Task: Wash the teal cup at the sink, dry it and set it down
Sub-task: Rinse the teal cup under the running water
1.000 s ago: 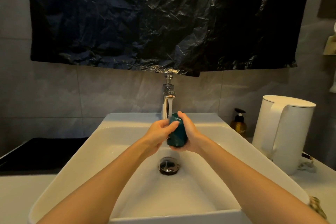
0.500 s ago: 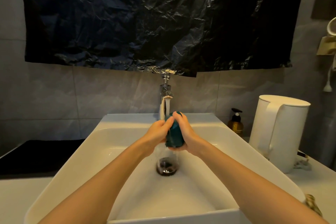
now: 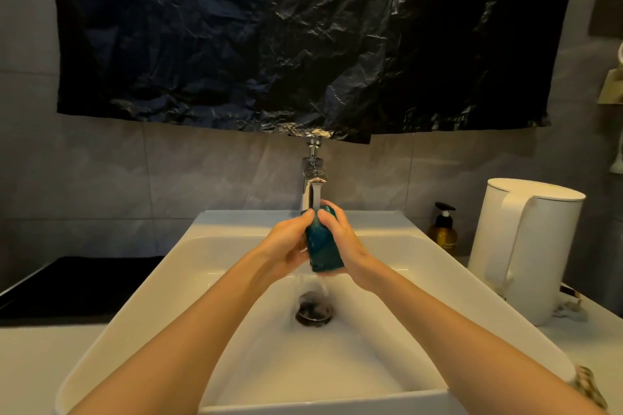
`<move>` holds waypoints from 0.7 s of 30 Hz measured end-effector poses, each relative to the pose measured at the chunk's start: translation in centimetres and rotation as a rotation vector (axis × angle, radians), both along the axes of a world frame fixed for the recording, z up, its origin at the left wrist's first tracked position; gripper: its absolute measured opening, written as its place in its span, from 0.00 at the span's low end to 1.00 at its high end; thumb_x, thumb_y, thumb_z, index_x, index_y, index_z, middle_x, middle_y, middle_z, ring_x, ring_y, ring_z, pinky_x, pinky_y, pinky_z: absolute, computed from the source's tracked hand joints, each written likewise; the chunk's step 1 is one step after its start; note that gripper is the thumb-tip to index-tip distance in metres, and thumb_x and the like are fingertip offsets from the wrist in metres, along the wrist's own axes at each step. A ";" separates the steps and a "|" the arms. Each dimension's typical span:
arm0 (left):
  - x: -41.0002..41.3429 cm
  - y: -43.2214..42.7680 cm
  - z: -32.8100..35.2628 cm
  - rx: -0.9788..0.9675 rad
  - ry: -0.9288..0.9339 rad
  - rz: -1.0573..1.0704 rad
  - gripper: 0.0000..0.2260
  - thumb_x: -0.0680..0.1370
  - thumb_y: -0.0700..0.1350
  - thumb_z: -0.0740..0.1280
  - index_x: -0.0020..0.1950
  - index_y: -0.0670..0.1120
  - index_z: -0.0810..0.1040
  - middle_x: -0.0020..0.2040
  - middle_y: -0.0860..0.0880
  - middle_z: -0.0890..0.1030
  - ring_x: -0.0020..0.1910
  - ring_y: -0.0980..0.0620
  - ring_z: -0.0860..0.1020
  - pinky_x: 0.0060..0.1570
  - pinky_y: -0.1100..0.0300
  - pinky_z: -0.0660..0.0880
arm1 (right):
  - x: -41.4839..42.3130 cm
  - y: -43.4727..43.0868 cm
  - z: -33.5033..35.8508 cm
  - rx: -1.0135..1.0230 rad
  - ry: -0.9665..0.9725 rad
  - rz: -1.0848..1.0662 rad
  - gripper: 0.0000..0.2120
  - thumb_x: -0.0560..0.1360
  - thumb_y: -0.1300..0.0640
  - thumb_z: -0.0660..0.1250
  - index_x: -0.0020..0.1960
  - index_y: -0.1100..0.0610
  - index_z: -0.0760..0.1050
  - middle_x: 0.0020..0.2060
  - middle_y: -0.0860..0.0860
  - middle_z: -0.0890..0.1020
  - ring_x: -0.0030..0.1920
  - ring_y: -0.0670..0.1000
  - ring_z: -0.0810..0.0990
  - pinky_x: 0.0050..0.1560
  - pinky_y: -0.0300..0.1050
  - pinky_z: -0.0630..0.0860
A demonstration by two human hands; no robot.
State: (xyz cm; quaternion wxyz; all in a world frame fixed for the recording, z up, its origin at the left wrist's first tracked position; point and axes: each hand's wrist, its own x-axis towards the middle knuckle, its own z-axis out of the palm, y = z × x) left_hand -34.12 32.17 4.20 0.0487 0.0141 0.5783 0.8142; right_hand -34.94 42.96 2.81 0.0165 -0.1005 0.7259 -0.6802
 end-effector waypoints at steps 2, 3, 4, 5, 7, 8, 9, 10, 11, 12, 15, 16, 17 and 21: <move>0.2 0.3 -0.2 0.035 0.019 -0.016 0.12 0.80 0.47 0.60 0.60 0.42 0.74 0.51 0.42 0.79 0.50 0.47 0.78 0.47 0.54 0.77 | 0.0 -0.1 0.0 -0.055 -0.197 0.008 0.18 0.76 0.37 0.59 0.64 0.40 0.68 0.57 0.55 0.76 0.53 0.55 0.78 0.45 0.53 0.80; 0.3 0.4 -0.3 0.031 0.032 -0.022 0.12 0.80 0.46 0.61 0.60 0.42 0.74 0.51 0.42 0.79 0.50 0.47 0.78 0.47 0.55 0.78 | 0.0 0.0 0.0 -0.107 -0.307 0.023 0.20 0.74 0.36 0.60 0.62 0.45 0.71 0.55 0.56 0.77 0.53 0.56 0.78 0.46 0.54 0.80; 0.2 0.5 -0.6 -0.017 0.057 -0.020 0.12 0.80 0.46 0.61 0.61 0.42 0.73 0.53 0.42 0.79 0.52 0.47 0.78 0.48 0.55 0.77 | 0.0 0.1 0.2 -0.175 -0.409 0.044 0.22 0.73 0.35 0.63 0.59 0.49 0.74 0.54 0.57 0.78 0.53 0.56 0.78 0.47 0.53 0.79; 0.2 0.4 -0.9 -0.096 0.095 -0.020 0.12 0.80 0.45 0.61 0.62 0.43 0.73 0.55 0.43 0.79 0.55 0.46 0.77 0.50 0.54 0.77 | -0.1 0.2 0.3 -0.252 -0.488 0.069 0.23 0.72 0.35 0.64 0.56 0.52 0.75 0.52 0.57 0.79 0.53 0.56 0.77 0.49 0.53 0.78; 0.1 0.4 -1.4 -0.232 0.185 -0.049 0.13 0.80 0.43 0.62 0.63 0.44 0.72 0.57 0.44 0.78 0.58 0.45 0.76 0.54 0.53 0.77 | 0.0 0.8 0.7 -0.373 -0.556 0.106 0.23 0.71 0.37 0.66 0.55 0.55 0.76 0.51 0.57 0.79 0.52 0.56 0.77 0.51 0.53 0.77; 0.2 0.4 -1.5 -0.263 0.208 -0.063 0.13 0.79 0.42 0.63 0.64 0.45 0.72 0.58 0.44 0.78 0.59 0.46 0.77 0.55 0.53 0.77 | -0.1 1.1 0.8 -0.395 -0.556 0.114 0.23 0.71 0.37 0.66 0.54 0.55 0.77 0.51 0.57 0.79 0.53 0.56 0.77 0.51 0.53 0.77; 0.2 0.4 -1.6 -0.272 0.215 -0.075 0.13 0.79 0.42 0.63 0.63 0.46 0.72 0.58 0.45 0.79 0.58 0.47 0.77 0.55 0.54 0.77 | -0.2 1.3 0.8 -0.393 -0.546 0.116 0.22 0.72 0.38 0.66 0.54 0.55 0.77 0.51 0.57 0.80 0.53 0.56 0.77 0.52 0.54 0.77; 0.3 0.5 -1.6 -0.266 0.212 -0.083 0.12 0.79 0.42 0.63 0.63 0.47 0.73 0.58 0.45 0.79 0.58 0.47 0.77 0.55 0.54 0.77 | -0.3 1.4 0.9 -0.369 -0.527 0.111 0.21 0.72 0.39 0.65 0.54 0.55 0.77 0.51 0.58 0.80 0.53 0.56 0.77 0.51 0.54 0.77; 0.4 0.7 -1.5 -0.250 0.199 -0.083 0.11 0.79 0.42 0.63 0.62 0.47 0.73 0.57 0.45 0.79 0.58 0.46 0.77 0.54 0.53 0.77 | -0.4 1.3 0.8 -0.328 -0.497 0.090 0.20 0.73 0.39 0.65 0.53 0.55 0.77 0.51 0.58 0.80 0.52 0.56 0.78 0.50 0.54 0.78; 0.3 0.9 -1.5 -0.237 0.180 -0.073 0.10 0.80 0.43 0.62 0.61 0.47 0.73 0.57 0.45 0.79 0.58 0.46 0.76 0.54 0.53 0.77 | -0.5 1.2 0.6 -0.289 -0.458 0.065 0.19 0.74 0.39 0.64 0.53 0.54 0.76 0.51 0.58 0.80 0.51 0.56 0.78 0.49 0.54 0.78; -0.1 1.1 -0.9 -0.127 0.083 0.004 0.13 0.81 0.46 0.59 0.63 0.43 0.72 0.57 0.43 0.78 0.56 0.46 0.76 0.53 0.52 0.77 | -0.7 0.5 0.1 -0.160 -0.284 -0.004 0.17 0.76 0.40 0.60 0.60 0.47 0.72 0.54 0.56 0.78 0.52 0.56 0.78 0.45 0.54 0.80; -0.1 1.1 -0.6 -0.062 0.057 0.030 0.13 0.81 0.47 0.59 0.62 0.42 0.72 0.55 0.43 0.78 0.54 0.46 0.77 0.51 0.53 0.77 | -0.7 0.2 -0.1 -0.125 -0.223 -0.012 0.16 0.77 0.40 0.59 0.62 0.43 0.69 0.55 0.56 0.77 0.53 0.56 0.78 0.45 0.55 0.80; -0.1 1.0 -0.3 -0.004 0.049 0.045 0.14 0.81 0.47 0.59 0.61 0.41 0.72 0.54 0.42 0.78 0.52 0.47 0.77 0.48 0.55 0.77 | -0.6 0.0 -0.2 -0.113 -0.186 -0.015 0.15 0.78 0.40 0.58 0.63 0.41 0.68 0.56 0.55 0.76 0.54 0.56 0.77 0.46 0.56 0.80; 0.3 0.8 -0.5 -0.124 0.152 0.051 0.09 0.81 0.45 0.60 0.56 0.42 0.75 0.52 0.43 0.80 0.52 0.47 0.78 0.46 0.57 0.77 | -0.6 -0.4 0.0 -0.168 -0.213 -0.024 0.16 0.77 0.39 0.58 0.61 0.44 0.71 0.55 0.55 0.78 0.53 0.56 0.78 0.46 0.58 0.80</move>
